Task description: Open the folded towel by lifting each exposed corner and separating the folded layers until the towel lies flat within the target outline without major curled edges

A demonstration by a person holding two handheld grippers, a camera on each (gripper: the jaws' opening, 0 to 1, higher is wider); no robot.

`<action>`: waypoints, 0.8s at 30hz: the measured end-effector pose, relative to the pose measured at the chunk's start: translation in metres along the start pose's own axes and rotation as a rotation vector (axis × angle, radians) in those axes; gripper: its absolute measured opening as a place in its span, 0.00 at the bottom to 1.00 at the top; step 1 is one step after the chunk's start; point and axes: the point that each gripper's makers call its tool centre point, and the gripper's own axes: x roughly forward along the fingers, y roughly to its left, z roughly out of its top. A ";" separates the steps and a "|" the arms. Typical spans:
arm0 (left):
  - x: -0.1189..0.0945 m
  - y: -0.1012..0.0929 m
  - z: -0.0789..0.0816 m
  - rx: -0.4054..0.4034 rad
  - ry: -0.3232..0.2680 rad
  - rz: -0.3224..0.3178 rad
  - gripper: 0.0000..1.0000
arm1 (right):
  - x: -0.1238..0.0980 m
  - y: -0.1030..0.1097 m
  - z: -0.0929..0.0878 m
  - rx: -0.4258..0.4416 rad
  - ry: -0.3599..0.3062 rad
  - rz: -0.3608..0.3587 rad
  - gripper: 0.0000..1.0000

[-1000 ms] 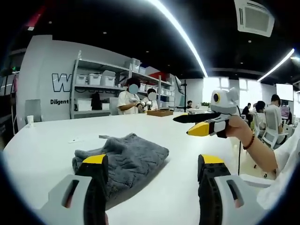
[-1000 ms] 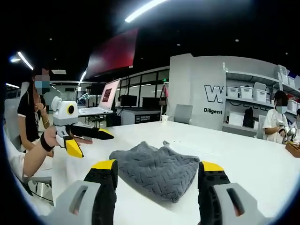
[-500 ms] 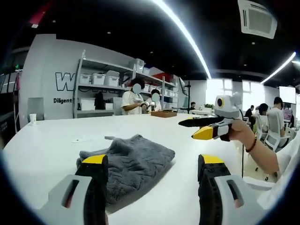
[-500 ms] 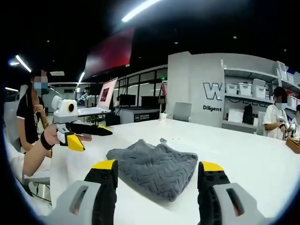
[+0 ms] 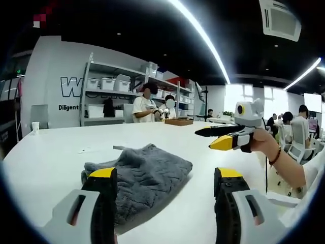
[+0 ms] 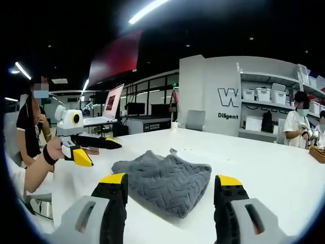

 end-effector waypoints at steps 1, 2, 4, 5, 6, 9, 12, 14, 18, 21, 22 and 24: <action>0.000 0.001 0.000 0.000 0.001 0.000 0.76 | 0.000 -0.001 0.000 0.002 0.000 -0.002 0.67; 0.001 0.003 -0.001 -0.004 0.007 0.002 0.76 | 0.002 -0.002 -0.001 0.004 0.000 -0.005 0.66; 0.002 0.006 -0.002 -0.008 0.008 0.009 0.75 | 0.003 -0.004 -0.003 0.012 0.009 -0.005 0.66; 0.002 0.008 -0.003 -0.010 0.012 0.011 0.75 | 0.004 -0.003 -0.003 0.009 0.009 -0.006 0.66; 0.002 0.008 -0.003 -0.011 0.012 0.012 0.75 | 0.004 -0.003 -0.003 0.010 0.009 -0.005 0.66; 0.006 0.015 -0.009 -0.011 0.033 0.032 0.75 | 0.006 -0.004 -0.005 0.010 0.012 -0.004 0.66; 0.009 0.019 -0.012 -0.006 0.043 0.039 0.75 | 0.009 -0.006 -0.007 0.015 0.017 -0.008 0.66; 0.010 0.020 -0.014 -0.018 0.049 0.036 0.75 | 0.010 -0.007 -0.008 0.023 0.015 -0.011 0.66; 0.011 0.021 -0.015 -0.018 0.052 0.040 0.75 | 0.014 -0.007 -0.009 0.026 0.016 -0.017 0.65; 0.012 0.023 -0.016 -0.026 0.051 0.044 0.75 | 0.017 -0.005 -0.009 0.027 0.019 -0.016 0.64; 0.012 0.023 -0.014 -0.028 0.044 0.041 0.75 | 0.018 -0.005 -0.008 0.027 0.015 -0.018 0.64; 0.013 0.023 -0.011 -0.041 0.031 0.041 0.76 | 0.021 -0.007 -0.005 0.047 0.004 -0.025 0.64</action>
